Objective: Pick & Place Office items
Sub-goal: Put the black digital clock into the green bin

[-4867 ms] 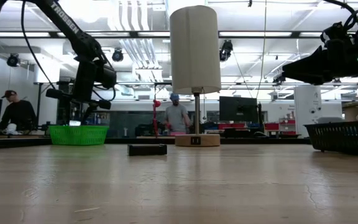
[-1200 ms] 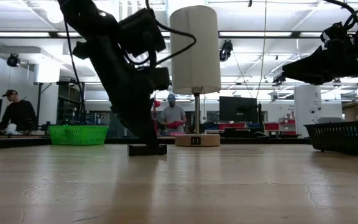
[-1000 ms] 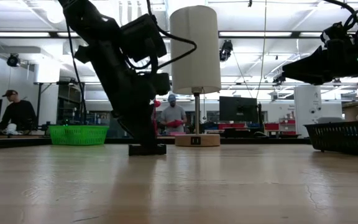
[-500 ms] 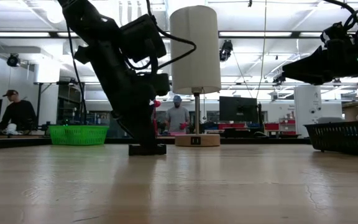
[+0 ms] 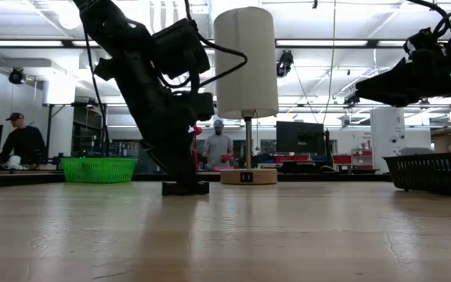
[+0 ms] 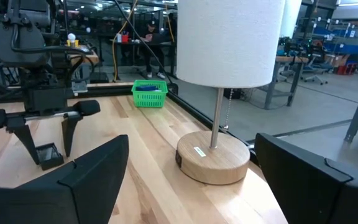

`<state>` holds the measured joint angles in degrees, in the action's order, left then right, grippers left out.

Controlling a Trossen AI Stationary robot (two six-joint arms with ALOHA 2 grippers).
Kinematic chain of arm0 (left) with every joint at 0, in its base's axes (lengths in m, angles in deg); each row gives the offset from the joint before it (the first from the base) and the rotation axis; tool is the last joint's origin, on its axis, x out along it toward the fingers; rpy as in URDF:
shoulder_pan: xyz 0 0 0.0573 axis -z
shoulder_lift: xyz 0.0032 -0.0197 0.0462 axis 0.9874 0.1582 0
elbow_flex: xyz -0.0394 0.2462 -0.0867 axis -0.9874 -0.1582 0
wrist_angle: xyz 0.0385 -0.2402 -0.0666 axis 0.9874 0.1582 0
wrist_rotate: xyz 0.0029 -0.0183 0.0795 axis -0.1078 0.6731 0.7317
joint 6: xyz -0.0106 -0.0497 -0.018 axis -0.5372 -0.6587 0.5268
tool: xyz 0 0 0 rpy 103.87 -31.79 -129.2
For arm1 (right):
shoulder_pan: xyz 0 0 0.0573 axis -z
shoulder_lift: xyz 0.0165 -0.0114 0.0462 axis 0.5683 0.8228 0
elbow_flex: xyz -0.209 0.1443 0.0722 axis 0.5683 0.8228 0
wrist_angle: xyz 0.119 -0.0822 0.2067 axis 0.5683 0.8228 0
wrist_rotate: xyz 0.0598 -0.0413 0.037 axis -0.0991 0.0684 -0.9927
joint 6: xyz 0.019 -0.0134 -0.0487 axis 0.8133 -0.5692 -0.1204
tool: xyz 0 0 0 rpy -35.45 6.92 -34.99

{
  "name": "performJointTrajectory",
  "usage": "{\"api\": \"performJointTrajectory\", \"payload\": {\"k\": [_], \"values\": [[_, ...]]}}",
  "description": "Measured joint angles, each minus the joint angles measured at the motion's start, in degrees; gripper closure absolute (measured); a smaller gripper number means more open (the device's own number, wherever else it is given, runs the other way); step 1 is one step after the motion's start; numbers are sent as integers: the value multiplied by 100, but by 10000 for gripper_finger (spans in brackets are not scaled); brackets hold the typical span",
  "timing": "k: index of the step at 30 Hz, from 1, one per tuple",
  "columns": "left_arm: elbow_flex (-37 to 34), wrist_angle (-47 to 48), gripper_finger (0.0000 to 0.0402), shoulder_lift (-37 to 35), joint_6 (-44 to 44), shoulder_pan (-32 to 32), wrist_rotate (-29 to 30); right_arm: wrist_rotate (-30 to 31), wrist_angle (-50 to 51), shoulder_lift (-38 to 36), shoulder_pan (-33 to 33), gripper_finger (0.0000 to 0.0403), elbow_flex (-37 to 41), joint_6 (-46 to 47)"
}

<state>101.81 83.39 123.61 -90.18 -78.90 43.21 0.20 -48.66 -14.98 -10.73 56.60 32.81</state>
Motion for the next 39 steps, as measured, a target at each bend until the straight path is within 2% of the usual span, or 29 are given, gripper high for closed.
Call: {"api": "performJointTrajectory", "payload": {"k": [8,12,29,39], "values": [[-9,-10,237,2,-4,0,-2,0,0,2,2,53,0,0],[-9,-22,255,2,-9,2,0,-2,0,0,1,55,0,0],[59,20,247,-23,-99,-20,17,0,2,2,2,54,0,0],[250,340,248,-307,-289,-43,129,-2,1,2,1,53,0,0]]}}
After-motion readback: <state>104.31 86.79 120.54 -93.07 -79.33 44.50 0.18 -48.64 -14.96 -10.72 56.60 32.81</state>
